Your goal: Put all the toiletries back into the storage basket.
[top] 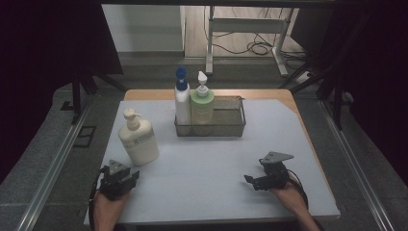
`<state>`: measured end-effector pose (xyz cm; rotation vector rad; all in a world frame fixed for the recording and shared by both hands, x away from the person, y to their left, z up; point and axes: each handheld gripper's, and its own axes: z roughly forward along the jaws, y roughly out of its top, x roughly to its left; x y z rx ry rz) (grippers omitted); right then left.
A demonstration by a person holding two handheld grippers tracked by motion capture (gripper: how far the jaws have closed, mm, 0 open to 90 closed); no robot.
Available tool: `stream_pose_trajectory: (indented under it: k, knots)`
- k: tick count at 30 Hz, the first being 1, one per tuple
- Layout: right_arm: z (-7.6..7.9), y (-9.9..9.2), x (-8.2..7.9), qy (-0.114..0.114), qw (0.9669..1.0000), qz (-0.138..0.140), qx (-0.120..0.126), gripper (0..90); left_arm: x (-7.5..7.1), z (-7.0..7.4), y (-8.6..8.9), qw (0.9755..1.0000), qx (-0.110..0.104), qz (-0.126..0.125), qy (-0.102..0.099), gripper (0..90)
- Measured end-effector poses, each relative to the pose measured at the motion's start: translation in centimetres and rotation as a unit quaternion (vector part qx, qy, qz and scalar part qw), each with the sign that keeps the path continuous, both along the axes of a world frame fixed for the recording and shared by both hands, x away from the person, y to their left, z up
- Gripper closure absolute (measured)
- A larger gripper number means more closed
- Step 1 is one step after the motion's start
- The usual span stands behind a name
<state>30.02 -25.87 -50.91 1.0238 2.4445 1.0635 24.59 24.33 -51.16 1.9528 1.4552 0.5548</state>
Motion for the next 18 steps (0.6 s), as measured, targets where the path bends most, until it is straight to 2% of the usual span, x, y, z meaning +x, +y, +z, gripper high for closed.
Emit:
stream_pose_trajectory:
  k: [5, 10, 14, 18]
  knots:
    - [-0.9, -0.4, -0.5, 0.012, 0.9999, -0.007, 0.000, 10.3, 0.3, 0.2, 0.3, 1.0000, 0.005, 0.008, 0.002, 68.9]
    - [-1.1, -0.5, -0.7, 0.007, 0.9999, -0.008, -0.002, 10.0, 0.8, 0.5, 0.8, 0.9998, -0.003, 0.018, 0.003, 78.4]
    - [-1.2, -0.2, -0.9, 0.002, 0.9999, -0.006, -0.012, 9.1, 1.2, 0.7, 1.1, 0.9998, 0.000, 0.021, 0.003, 86.4]
    - [-1.3, -0.3, -0.9, 0.001, 0.9999, -0.006, -0.011, 9.1, 1.9, 0.7, 1.2, 0.9997, 0.000, 0.023, 0.006, 89.3]
